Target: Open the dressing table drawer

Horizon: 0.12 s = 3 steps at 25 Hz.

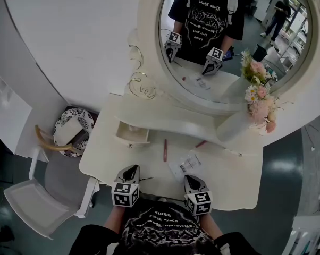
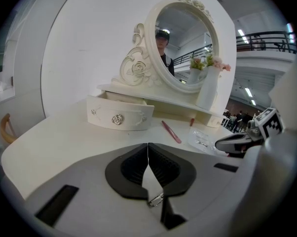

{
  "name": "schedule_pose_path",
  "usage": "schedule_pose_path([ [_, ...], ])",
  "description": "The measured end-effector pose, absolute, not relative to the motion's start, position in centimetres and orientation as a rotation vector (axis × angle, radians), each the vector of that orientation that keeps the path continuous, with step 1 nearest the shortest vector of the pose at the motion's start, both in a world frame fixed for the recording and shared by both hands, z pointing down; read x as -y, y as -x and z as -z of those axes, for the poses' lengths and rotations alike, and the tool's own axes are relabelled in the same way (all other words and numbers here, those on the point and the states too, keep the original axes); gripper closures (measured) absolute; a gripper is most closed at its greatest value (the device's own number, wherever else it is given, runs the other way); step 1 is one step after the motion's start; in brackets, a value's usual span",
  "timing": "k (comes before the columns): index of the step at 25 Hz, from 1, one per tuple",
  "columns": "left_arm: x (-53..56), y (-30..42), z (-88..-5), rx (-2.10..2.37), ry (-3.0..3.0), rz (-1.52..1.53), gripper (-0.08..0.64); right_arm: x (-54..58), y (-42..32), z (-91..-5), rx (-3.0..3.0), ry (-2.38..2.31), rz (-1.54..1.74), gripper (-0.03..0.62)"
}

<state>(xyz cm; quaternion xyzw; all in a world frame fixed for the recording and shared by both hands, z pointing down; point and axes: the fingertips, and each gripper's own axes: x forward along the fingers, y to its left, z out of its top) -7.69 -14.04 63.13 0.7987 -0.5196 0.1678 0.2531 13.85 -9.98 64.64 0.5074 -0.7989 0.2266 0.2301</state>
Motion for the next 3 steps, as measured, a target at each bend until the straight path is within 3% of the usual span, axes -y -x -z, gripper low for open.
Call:
schedule_pose_path([
  [3,14.14,7.87,-63.22,1.413,-2.164,-0.456,0.541,10.06,-13.83,-64.65,2.196,-1.397,-0.624,0.583],
])
